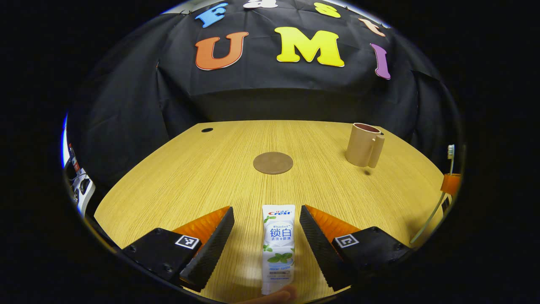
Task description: Put the toothbrush and toothpaste on the desktop into the cup, then pick up the cup and place it on the coaster on the desktop.
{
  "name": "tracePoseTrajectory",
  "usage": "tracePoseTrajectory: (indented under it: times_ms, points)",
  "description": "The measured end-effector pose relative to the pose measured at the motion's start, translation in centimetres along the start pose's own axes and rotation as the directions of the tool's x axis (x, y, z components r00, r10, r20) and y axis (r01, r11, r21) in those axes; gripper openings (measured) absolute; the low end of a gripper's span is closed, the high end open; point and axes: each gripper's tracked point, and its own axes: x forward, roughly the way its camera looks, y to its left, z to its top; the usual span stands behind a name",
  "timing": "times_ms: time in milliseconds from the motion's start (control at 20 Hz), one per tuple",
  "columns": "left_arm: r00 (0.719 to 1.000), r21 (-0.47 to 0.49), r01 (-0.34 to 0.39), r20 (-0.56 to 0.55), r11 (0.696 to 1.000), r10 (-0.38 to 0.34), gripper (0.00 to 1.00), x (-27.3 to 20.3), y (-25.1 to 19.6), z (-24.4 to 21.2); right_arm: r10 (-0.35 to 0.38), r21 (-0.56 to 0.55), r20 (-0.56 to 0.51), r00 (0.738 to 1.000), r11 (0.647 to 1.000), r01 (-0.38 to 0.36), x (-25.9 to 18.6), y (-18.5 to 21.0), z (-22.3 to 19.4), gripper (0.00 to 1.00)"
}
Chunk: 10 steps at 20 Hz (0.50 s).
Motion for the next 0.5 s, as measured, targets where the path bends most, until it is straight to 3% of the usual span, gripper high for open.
tracePoseTrajectory:
  times_ms: [250, 500]
  points:
    - [1.0, 0.005, -0.003, -0.019, 1.0, 0.003, 0.99, 0.4, -0.3, -0.3, 0.011, -0.01, 0.066, 0.998, 1.0, -0.01, -1.6, 0.1, 2.3, 0.0]
    - [0.993, 0.007, 0.017, -0.117, 1.0, -0.016, 0.94, 0.6, -1.0, -3.2, 0.016, -0.005, 0.082, 0.996, 1.0, -0.015, -1.7, -0.2, 2.7, 0.0]
